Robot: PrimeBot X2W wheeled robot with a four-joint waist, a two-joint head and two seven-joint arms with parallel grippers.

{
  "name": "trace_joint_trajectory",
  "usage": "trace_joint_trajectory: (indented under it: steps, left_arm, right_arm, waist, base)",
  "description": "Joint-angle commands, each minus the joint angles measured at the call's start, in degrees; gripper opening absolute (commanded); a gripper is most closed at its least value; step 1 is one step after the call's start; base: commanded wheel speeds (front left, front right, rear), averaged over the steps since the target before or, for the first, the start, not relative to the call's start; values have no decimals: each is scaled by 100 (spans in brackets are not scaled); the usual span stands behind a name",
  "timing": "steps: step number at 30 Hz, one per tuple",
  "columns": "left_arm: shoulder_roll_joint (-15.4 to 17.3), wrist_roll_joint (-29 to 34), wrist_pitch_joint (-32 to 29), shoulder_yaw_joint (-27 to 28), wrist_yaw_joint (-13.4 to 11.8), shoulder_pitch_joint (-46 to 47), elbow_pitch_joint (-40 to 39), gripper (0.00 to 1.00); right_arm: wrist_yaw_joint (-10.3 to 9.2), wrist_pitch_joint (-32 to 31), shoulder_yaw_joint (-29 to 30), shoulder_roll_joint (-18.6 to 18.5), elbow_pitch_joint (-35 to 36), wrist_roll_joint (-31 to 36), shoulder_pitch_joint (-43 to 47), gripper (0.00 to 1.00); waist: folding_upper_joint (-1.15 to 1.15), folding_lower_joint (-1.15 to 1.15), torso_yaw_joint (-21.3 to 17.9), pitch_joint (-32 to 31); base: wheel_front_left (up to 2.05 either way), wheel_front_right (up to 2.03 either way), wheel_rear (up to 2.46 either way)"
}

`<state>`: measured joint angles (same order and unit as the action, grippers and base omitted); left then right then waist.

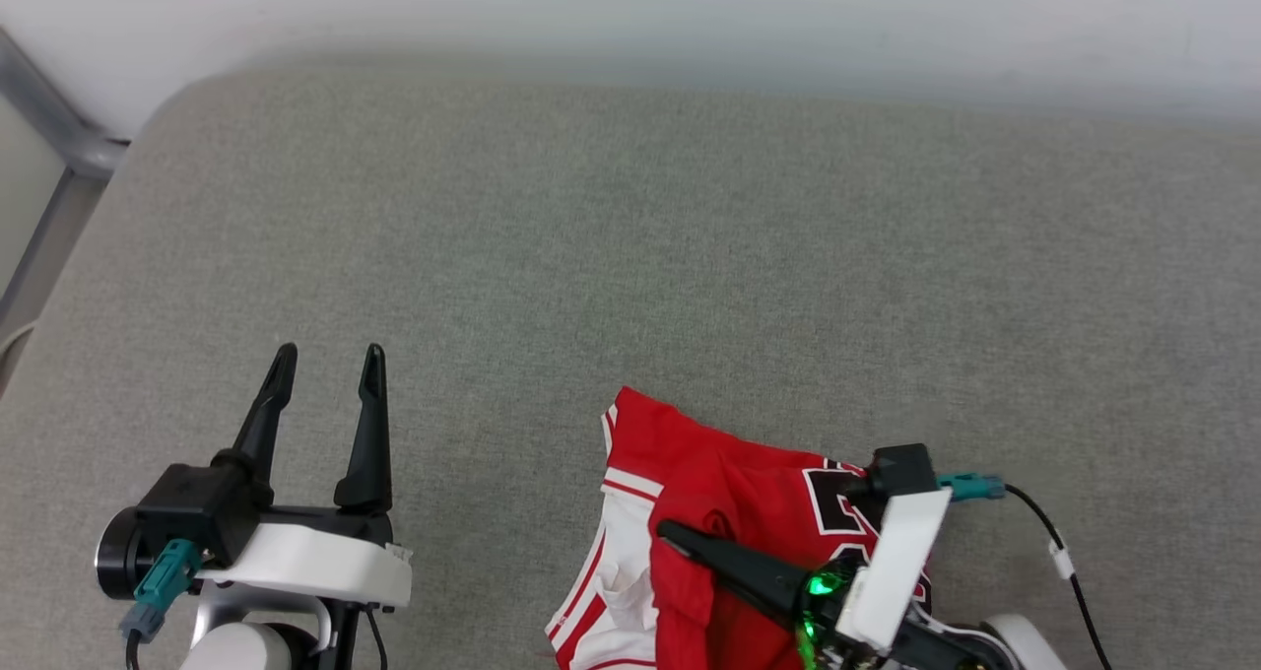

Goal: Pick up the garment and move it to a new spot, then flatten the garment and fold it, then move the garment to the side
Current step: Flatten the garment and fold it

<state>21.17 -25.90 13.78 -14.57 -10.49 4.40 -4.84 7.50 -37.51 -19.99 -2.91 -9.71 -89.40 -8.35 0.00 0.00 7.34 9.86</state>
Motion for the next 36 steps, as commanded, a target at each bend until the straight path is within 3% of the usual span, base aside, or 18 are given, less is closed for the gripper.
trace_joint_trajectory:
  steps: [1,7,8,9,10,11,12,18,26,31,36]
  left_arm:
    - [-24,2,33,-2,30,97,21,100]
    - [-123,23,94,6,97,219,120,100]
    - [-128,34,105,7,106,227,147,100]
    - [-137,45,109,14,124,239,168,100]
    - [-150,52,109,19,136,246,193,100]
    - [-160,59,111,24,131,241,217,100]
    - [-168,59,115,27,144,234,230,100]
    - [-178,109,132,40,173,150,310,100]
    - [-161,115,135,10,152,-2,334,100]
    - [-141,117,99,0,101,-62,322,100]
    - [-107,126,76,33,25,-108,313,100]
  right_arm:
    - [-3,96,-91,5,-72,79,-111,0]
    - [-3,705,-332,4,-547,510,-315,0]
    - [-3,817,-349,4,-625,557,-327,6]
    - [-3,867,-403,3,-686,572,-339,22]
    - [-3,898,-460,3,-719,563,-346,29]
    - [-3,951,-486,0,-753,550,-350,46]
    - [-3,985,-531,-4,-764,539,-354,100]
    - [-3,1409,-742,-99,-463,920,-496,100]
    - [-3,2370,-1032,-650,172,2080,-691,100]
    - [-3,3228,-686,-922,281,3018,-677,100]
    - [-3,3875,225,-998,260,4312,-482,100]
  waist:
    - [0,0,47,131]
    - [0,0,37,371]
    - [0,0,30,377]
    - [0,0,23,380]
    - [0,0,13,373]
    - [0,0,0,349]
    - [0,0,-13,324]
    - [0,0,-95,87]
    - [0,0,-232,-210]
    - [0,0,-350,-324]
    - [0,0,-491,-389]
  base:
    - [0,0,0]
    - [0,0,0]
    - [0,0,0]
    - [0,0,0]
    - [0,0,0]
    - [0,0,0]
    - [0,0,0]
    - [0,0,0]
    - [0,0,0]
    - [0,0,0]
    - [0,0,0]
